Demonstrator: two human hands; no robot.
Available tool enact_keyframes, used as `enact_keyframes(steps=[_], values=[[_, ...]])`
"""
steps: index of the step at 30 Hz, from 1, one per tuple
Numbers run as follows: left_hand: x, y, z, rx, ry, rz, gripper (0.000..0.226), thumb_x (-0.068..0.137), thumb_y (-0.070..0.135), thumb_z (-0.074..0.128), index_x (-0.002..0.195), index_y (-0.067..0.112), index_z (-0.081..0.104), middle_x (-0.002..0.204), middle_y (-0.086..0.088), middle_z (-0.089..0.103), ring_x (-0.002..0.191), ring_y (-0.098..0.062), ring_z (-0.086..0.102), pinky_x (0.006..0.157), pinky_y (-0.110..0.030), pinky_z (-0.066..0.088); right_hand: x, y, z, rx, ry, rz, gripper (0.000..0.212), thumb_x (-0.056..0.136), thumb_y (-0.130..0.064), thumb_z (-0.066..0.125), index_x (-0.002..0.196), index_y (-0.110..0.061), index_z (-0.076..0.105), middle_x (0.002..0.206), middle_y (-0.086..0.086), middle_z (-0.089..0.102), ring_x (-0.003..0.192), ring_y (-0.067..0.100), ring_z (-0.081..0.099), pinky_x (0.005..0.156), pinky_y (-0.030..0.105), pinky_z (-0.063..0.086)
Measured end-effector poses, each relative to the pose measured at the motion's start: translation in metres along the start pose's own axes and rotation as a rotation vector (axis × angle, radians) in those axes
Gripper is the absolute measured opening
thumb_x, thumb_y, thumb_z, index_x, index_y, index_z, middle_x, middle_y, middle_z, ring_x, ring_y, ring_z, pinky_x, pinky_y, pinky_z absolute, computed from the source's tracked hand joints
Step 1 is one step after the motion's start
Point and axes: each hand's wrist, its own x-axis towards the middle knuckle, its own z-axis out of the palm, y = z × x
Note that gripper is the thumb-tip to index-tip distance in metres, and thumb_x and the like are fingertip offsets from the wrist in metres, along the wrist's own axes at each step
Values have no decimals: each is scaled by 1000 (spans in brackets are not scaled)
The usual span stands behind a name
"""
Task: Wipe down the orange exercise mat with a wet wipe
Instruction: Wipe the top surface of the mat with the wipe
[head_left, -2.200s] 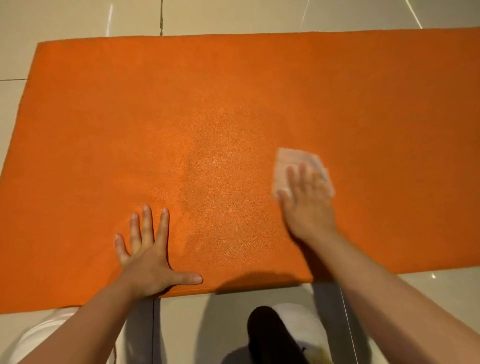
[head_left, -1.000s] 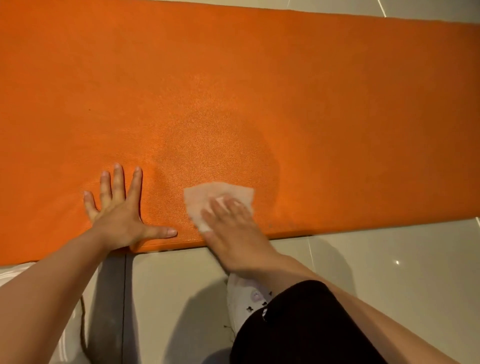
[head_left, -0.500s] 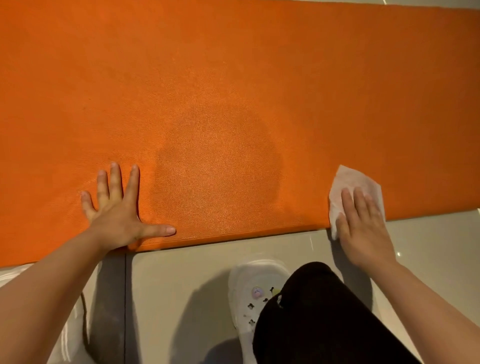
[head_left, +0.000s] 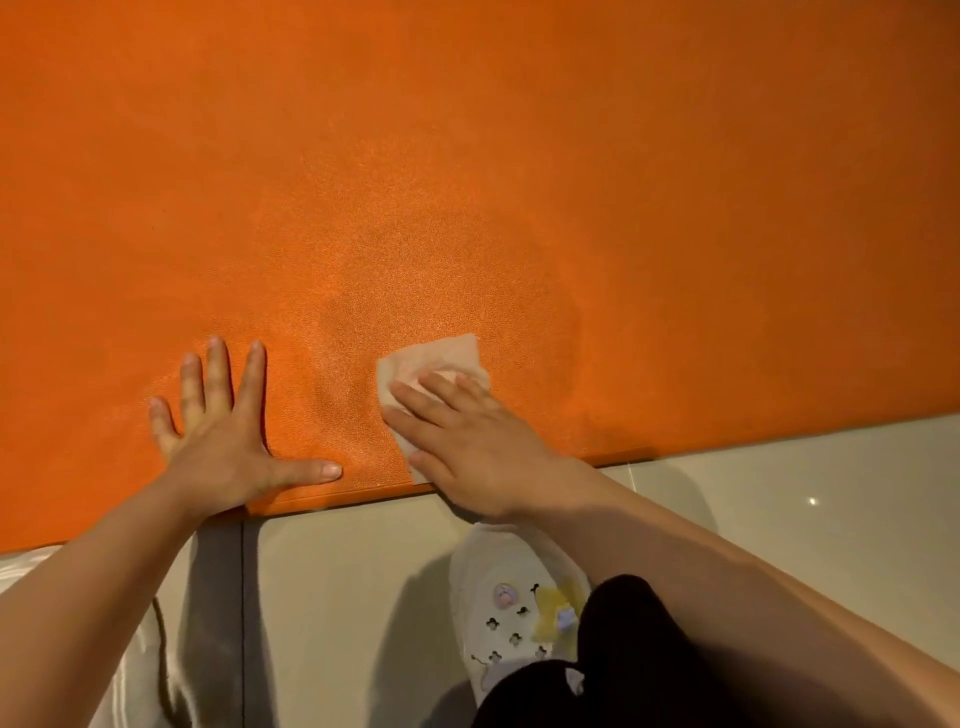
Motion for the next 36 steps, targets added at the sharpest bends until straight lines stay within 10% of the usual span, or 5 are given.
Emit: enact_keyframes(steps=[5, 8, 11, 23, 36], values=[[1, -7, 13, -155, 198, 46, 138, 37, 94, 42, 156, 36, 4, 164, 0, -17, 151, -21, -17, 118, -51, -9, -39, 26, -2, 241, 526, 319, 42, 98, -33, 37, 131, -18, 59, 150, 5, 44, 139, 25, 36, 112, 41, 25], [-14, 29, 38, -272, 535, 202, 79, 80, 65, 42, 136, 10, 56, 152, -16, 39, 140, -35, 35, 114, -58, 27, -76, 67, 4, 231, 484, 738, 57, 98, -42, 27, 149, -21, 39, 161, 4, 24, 149, 23, 17, 121, 44, 12], [-21, 100, 73, -90, 593, 500, 47, 93, 39, 42, 122, 11, 65, 136, -14, 57, 126, -30, 49, 105, -45, 33, -100, 95, 19, 85, 255, 779, 64, 96, -56, 4, 155, -33, -2, 163, -5, -11, 149, 12, -14, 119, 35, -14], [39, 149, 69, 274, 352, 756, 84, 90, 75, 15, 157, 25, 5, 165, -2, 4, 153, -20, 0, 121, -39, -8, -101, 101, 22, 44, 207, 743, 63, 90, -61, -7, 148, -39, -18, 156, -10, -25, 147, 10, -20, 116, 32, -20], [19, 46, 55, 121, 461, 217, 87, 88, 72, 9, 158, 21, 10, 166, -5, -2, 152, -22, -7, 118, -41, -11, -103, 98, 21, 42, 182, 744, 63, 89, -60, -7, 146, -38, -20, 154, -10, -26, 147, 11, -19, 118, 37, -16]])
